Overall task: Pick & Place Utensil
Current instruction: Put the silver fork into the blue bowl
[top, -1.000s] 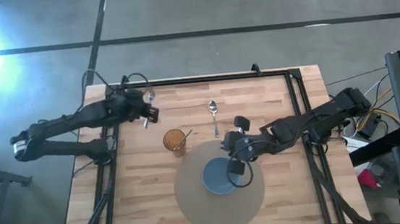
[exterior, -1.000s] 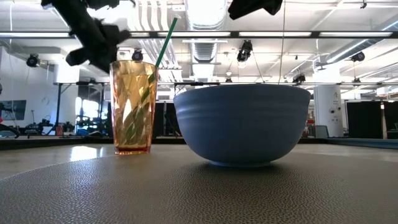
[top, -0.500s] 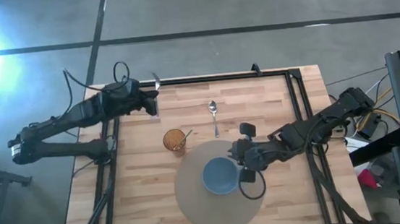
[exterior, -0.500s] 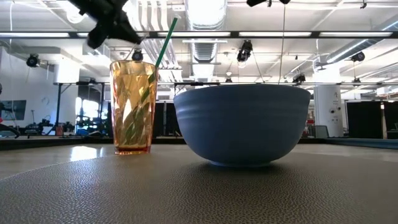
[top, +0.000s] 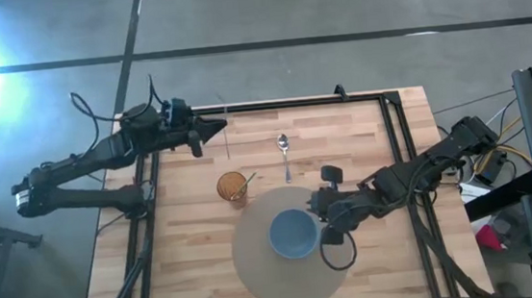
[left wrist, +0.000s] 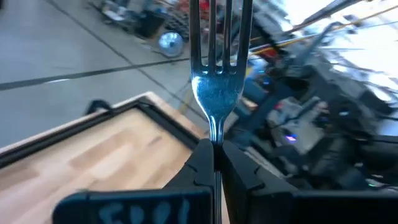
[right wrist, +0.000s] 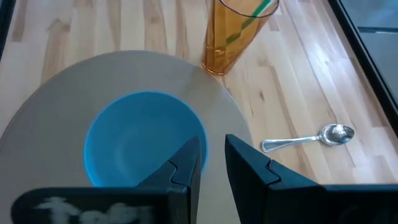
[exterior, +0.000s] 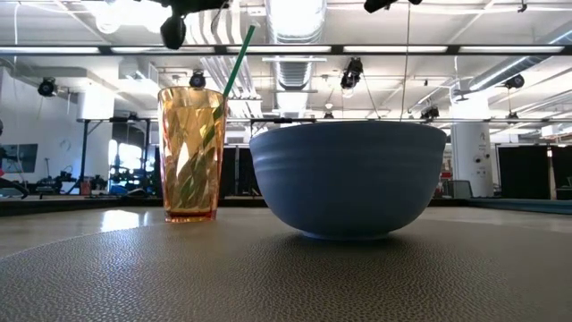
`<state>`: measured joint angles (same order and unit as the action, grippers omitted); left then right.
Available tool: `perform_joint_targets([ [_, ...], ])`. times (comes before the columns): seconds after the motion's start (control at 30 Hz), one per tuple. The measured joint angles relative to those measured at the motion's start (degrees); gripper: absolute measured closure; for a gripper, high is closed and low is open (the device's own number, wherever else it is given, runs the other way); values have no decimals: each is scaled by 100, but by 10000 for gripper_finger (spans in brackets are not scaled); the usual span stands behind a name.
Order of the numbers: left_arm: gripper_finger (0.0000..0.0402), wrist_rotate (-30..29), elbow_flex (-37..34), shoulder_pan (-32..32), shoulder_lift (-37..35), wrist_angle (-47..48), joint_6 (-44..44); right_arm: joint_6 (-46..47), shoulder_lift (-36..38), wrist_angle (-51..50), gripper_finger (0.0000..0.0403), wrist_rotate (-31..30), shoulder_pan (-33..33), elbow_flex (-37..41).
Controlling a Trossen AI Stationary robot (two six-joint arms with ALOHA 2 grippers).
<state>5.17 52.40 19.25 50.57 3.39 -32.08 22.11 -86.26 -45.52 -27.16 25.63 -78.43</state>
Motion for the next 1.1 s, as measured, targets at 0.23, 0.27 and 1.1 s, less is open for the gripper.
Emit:
perform_joint_targets([
  [0.23, 392, 643, -9, -131, 265, -662, -237, -23, -2, 397, 335, 10, -2, 2],
  [0.27, 392, 725, -9, -159, 314, -764, -256, -25, -2, 431, 335, 15, -2, 2],
  [1.1, 395, 2579, -16, -510, 1224, -3739, -1634, -4466, -7, 2688, 273, -685, -23, 2],
])
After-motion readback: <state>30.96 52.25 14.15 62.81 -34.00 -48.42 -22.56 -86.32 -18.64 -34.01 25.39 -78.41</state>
